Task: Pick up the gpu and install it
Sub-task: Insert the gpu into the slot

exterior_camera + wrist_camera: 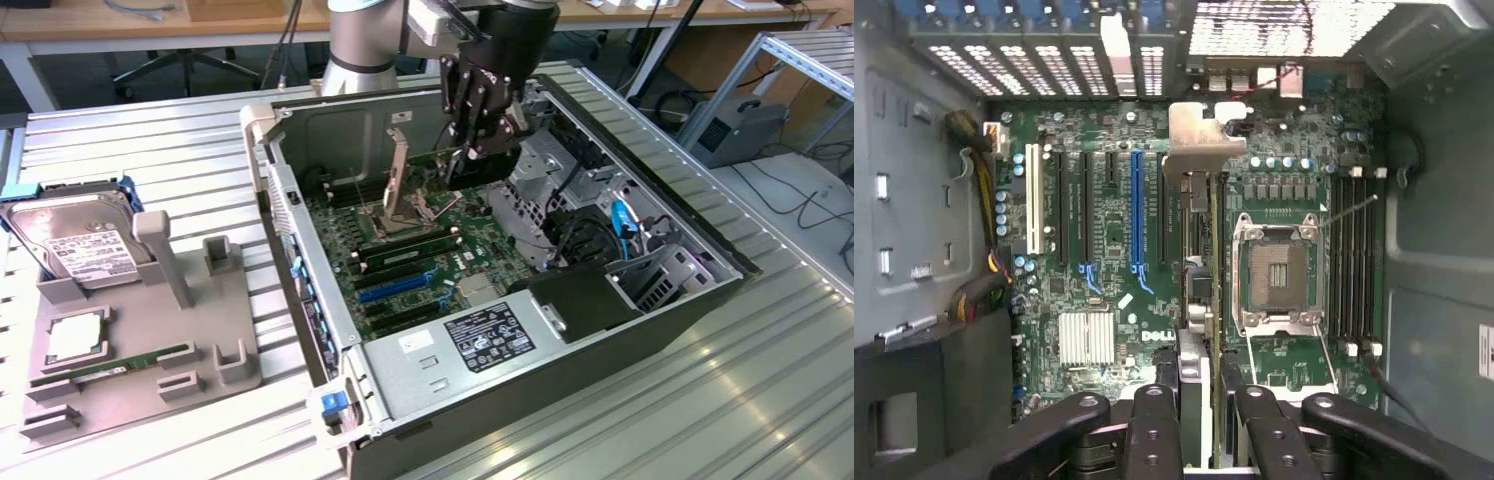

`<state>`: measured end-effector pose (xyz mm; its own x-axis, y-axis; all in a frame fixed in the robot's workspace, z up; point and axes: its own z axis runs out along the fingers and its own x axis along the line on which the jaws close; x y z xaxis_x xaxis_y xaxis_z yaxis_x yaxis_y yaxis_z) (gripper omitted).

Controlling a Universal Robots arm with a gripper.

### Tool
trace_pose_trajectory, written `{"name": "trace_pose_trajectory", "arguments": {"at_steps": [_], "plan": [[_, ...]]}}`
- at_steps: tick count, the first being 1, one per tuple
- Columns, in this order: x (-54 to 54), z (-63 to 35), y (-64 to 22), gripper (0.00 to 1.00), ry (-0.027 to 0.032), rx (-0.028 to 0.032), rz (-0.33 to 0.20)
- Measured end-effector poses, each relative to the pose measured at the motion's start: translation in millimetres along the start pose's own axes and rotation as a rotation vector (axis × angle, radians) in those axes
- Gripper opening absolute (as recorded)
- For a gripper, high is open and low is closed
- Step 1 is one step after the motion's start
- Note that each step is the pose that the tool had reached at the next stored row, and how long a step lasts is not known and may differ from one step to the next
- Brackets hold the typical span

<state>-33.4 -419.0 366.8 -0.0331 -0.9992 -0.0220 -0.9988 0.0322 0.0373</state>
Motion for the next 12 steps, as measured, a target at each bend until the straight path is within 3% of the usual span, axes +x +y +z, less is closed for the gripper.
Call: {"name": "trace_pose_trajectory", "arguments": {"at_steps": [1,4,12], "plan": [[0.0,0.6,0.0,0.27,-0.0026,0.0015,0.068],[10.1,1.1,-0.1,0.27,-0.0026,0.0016,0.068],[13.4,1.7,1.6,0.27,-0.0026,0.0016,0.068]]}}
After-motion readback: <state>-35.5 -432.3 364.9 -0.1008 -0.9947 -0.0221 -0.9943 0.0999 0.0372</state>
